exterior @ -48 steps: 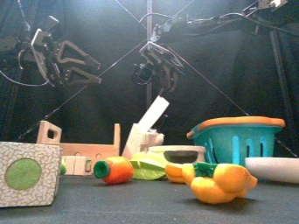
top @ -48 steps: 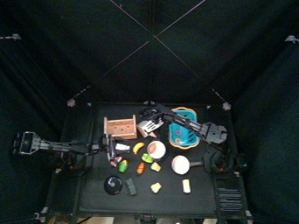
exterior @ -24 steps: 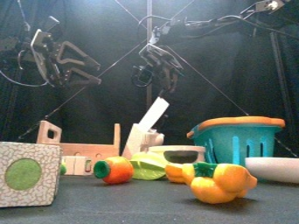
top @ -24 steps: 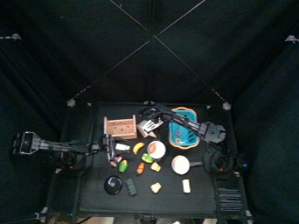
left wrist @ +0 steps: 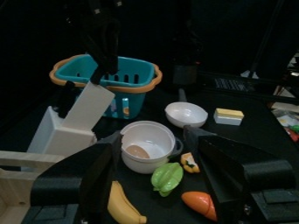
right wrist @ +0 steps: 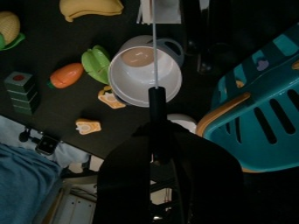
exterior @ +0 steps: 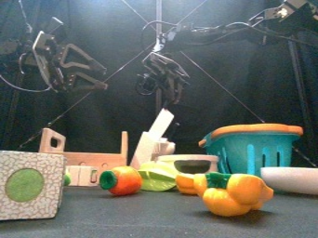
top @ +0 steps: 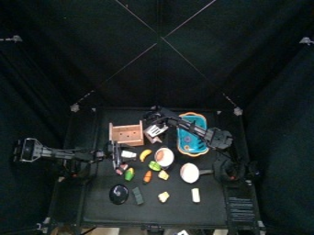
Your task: Place cleaver back in holder
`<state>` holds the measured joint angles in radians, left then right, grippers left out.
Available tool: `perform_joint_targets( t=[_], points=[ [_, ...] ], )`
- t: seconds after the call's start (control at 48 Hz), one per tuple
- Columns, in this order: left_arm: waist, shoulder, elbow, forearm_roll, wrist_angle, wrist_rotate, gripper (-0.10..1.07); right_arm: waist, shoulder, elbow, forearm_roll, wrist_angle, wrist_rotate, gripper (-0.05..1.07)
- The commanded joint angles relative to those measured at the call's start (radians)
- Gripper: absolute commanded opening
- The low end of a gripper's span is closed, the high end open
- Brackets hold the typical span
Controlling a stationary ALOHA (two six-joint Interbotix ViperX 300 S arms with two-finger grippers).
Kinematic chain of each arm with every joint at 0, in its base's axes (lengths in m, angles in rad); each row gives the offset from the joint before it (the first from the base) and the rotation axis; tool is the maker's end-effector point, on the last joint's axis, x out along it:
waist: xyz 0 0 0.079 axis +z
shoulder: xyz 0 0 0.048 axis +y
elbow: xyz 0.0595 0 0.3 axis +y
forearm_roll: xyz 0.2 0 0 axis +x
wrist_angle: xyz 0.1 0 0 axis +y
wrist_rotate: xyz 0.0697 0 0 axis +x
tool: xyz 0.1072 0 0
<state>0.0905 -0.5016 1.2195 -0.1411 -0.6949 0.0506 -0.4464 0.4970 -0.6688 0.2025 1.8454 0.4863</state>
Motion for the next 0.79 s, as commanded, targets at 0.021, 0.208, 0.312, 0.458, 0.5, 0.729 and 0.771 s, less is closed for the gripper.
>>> perform_joint_targets(
  t=[0.021, 0.208, 0.312, 0.458, 0.5, 0.729, 0.771],
  points=[
    [0.0, -0.002, -0.009, 0.003, -0.003, 0.002, 0.93, -0.009, -0.025, -0.04, -0.012, -0.002, -0.003, 0.43],
    [0.0, -0.002, -0.009, 0.002, -0.003, 0.002, 0.93, -0.009, -0.025, -0.048, -0.032, -0.002, -0.005, 0.51],
    [0.0, -0.002, -0.008, 0.002, -0.003, 0.002, 0.93, -0.008, -0.023, -0.049, -0.04, -0.003, -0.006, 0.52],
    [0.0, -0.002, -0.009, 0.003, -0.003, 0.002, 0.93, -0.008, -0.017, -0.063, -0.054, -0.006, -0.006, 0.54],
    [0.0, -0.002, -0.009, 0.002, -0.003, 0.002, 0.93, -0.008, -0.015, -0.072, -0.058, -0.009, -0.006, 0.55],
    [0.0, -0.002, -0.008, 0.002, -0.003, 0.002, 0.93, -0.003, 0.012, -0.133, -0.066, -0.011, -0.008, 0.63],
    [0.0, -0.002, -0.008, 0.003, -0.003, 0.002, 0.93, -0.003, 0.02, -0.144, -0.066, -0.011, -0.009, 0.63]
  ],
)
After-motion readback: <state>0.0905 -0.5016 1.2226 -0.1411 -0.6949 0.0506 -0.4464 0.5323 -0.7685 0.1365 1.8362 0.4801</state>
